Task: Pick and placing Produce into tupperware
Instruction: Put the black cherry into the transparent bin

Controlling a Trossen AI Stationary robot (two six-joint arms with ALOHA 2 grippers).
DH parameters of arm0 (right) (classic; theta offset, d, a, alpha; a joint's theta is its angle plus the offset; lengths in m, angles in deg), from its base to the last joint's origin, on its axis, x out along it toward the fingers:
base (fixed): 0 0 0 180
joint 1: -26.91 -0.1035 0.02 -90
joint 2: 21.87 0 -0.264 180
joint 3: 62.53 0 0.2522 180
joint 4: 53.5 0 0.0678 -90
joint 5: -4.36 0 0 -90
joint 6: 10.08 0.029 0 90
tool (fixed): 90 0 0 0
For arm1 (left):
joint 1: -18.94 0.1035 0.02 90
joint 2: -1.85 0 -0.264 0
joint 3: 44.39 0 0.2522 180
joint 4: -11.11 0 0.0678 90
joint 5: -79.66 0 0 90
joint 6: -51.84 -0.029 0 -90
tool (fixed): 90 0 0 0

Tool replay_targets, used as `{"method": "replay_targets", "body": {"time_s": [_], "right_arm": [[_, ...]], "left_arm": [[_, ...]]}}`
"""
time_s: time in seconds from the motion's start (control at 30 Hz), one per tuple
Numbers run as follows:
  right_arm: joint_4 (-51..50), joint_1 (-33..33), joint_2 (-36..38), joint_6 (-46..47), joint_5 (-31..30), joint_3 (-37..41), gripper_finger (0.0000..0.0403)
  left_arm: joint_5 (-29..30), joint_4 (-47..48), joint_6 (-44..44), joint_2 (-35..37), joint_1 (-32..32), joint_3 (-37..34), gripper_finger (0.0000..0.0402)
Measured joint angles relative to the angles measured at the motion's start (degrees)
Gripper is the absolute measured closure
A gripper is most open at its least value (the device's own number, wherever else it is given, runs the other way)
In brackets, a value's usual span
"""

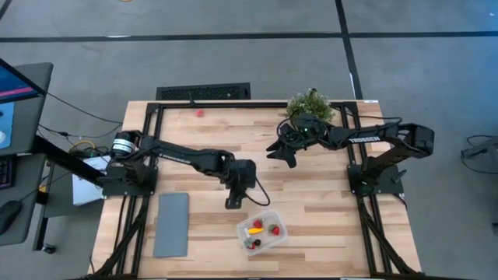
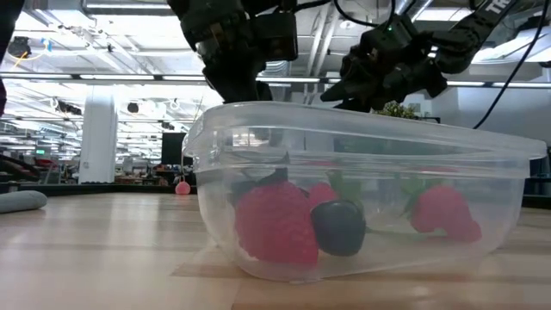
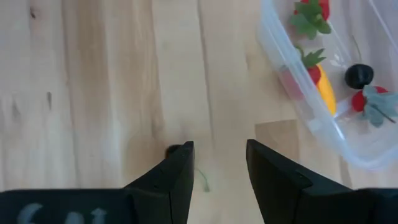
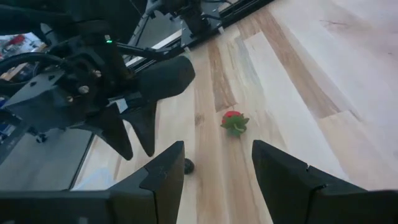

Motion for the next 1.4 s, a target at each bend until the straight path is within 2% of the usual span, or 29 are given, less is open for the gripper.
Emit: {"method": "replay_targets", "body": {"time_s": [0.3, 0.5, 0.63, 0.83, 1.1, 1.4], "right_arm": [[0.03, 2.66, 0.00, -0.02, 0.01, 0.00, 0.0191], [0.04, 3.79, 0.00, -1.14, -0.02, 0.00, 0.0191], [0.04, 4.15, 0.00, -1.40, -0.02, 0.00, 0.0191], [0.04, 4.14, 0.00, -1.40, -0.02, 0.00, 0.0191], [0.04, 3.96, 0.00, -1.40, -0.02, 0.00, 0.0191], [0.04, 3.98, 0.00, -1.40, -0.04, 0.00, 0.0191]], "left_arm": [[2.13, 2.36, -1.51, -0.02, 3.32, 0.00, 0.0261], [2.97, 3.63, -3.92, -0.04, 4.83, 0.00, 0.0219], [3.00, 4.04, -1.96, -0.04, 5.74, 0.00, 0.0201], [3.69, 4.74, -2.29, -0.07, 5.68, -1.03, 0.0198], [5.74, -3.19, 0.98, -0.13, 3.61, -5.67, 0.0198], [7.12, -4.58, 2.56, -0.13, 1.00, -5.92, 0.0198]]}}
